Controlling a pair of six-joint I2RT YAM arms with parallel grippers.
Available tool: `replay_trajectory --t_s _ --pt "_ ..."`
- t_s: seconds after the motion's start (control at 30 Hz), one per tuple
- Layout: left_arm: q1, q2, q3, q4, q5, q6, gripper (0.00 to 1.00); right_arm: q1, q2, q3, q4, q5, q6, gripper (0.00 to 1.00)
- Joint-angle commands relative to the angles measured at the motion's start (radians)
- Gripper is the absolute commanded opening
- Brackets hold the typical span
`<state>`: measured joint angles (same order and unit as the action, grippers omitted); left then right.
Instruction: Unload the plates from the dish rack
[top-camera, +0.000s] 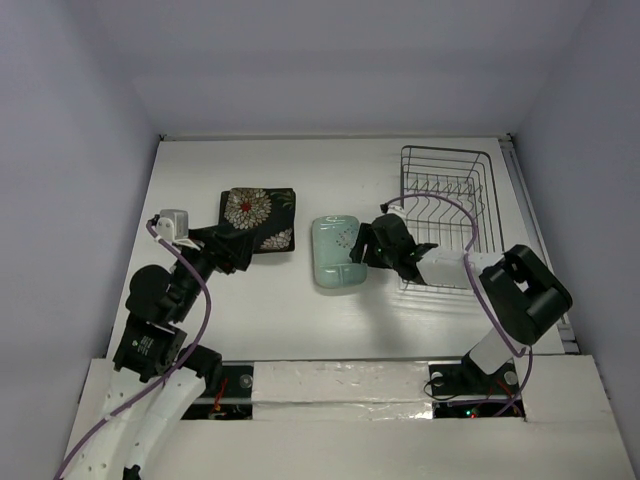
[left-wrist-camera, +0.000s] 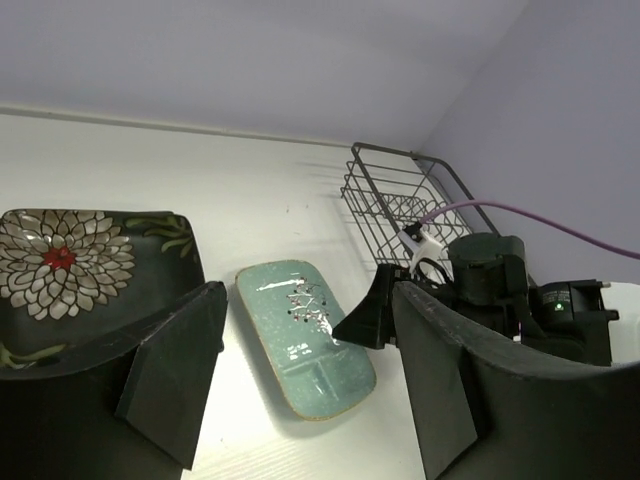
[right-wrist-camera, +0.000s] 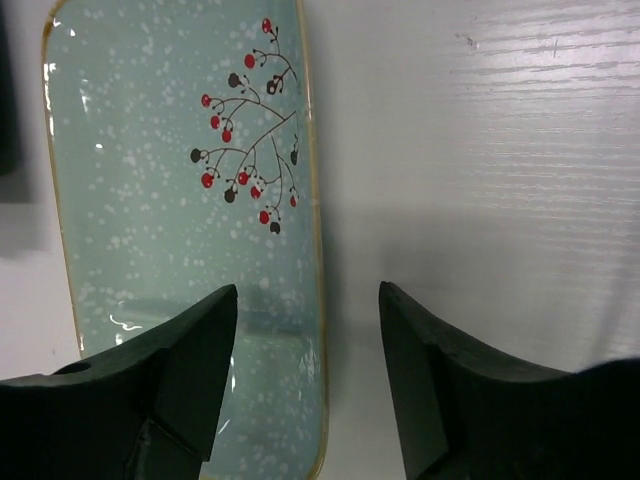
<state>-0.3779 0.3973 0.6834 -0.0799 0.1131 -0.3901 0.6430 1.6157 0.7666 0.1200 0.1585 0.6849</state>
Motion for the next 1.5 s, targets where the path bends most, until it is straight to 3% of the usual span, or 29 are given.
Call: replay_trajectory --t_s 0.0,0.03,0.17,0.33,0.5,0.57,0.6,0.63,0.67,0.7,0.83,0.87,0.9,0.93,1.03,1.17,1.47 --pt "0.005 0.009 0.027 0.035 -0.012 0.013 0.66 0.003 -0.03 0.013 0.012 0.024 -0.022 0.7" --pt "0.005 0.009 0.027 0.035 -0.01 0.013 0.67 0.012 -0.054 0.014 0.007 0.021 -0.025 0.78" --pt "0.005 0.02 0.03 0.035 -0.015 0.013 0.75 0.023 -0.146 0.04 -0.045 0.015 -0.054 0.91" --pt "0.005 0.047 0.03 0.039 -0.006 0.016 0.87 0.032 -0.26 0.109 -0.082 -0.022 -0.088 0.93" --pt "0.005 0.11 0.042 0.026 0.023 0.008 0.94 0.032 -0.353 0.158 -0.106 -0.011 -0.127 0.9" --pt "0.005 0.117 0.044 0.029 0.025 0.004 0.96 0.032 -0.376 0.18 -0.108 -0.03 -0.145 0.75" --pt "0.005 0.118 0.045 0.031 0.028 -0.001 0.97 0.032 -0.399 0.174 -0.093 -0.036 -0.153 0.61" --pt "0.005 0.117 0.047 0.034 0.03 -0.006 0.98 0.032 -0.463 0.165 -0.077 -0.037 -0.157 0.17" --pt "0.005 0.118 0.051 0.032 0.028 -0.007 0.99 0.032 -0.503 0.151 -0.062 -0.016 -0.172 0.04" --pt "0.005 0.118 0.065 0.031 0.023 -0.007 0.99 0.032 -0.546 0.148 -0.06 -0.001 -0.188 0.0" --pt "0.005 0.127 0.114 0.022 0.017 -0.004 0.99 0.032 -0.791 0.14 -0.078 0.117 -0.263 0.0" --pt "0.005 0.129 0.126 0.022 0.017 0.002 0.99 0.032 -0.891 0.138 -0.094 0.189 -0.292 0.05" --pt "0.005 0.136 0.151 0.019 0.01 0.005 0.99 0.032 -0.937 0.135 -0.1 0.229 -0.306 0.16" --pt "0.005 0.141 0.162 0.019 0.004 0.008 0.99 0.032 -0.977 0.131 -0.106 0.266 -0.318 0.53" --pt "0.005 0.155 0.202 0.014 -0.024 0.026 0.99 0.032 -1.103 0.099 -0.117 0.436 -0.326 0.99" --pt "0.005 0.155 0.22 0.022 -0.047 0.037 0.99 0.032 -1.163 0.056 -0.14 0.547 -0.311 1.0" --pt "0.005 0.158 0.197 0.037 -0.027 0.051 0.99 0.032 -1.111 0.057 -0.157 0.523 -0.306 1.0"
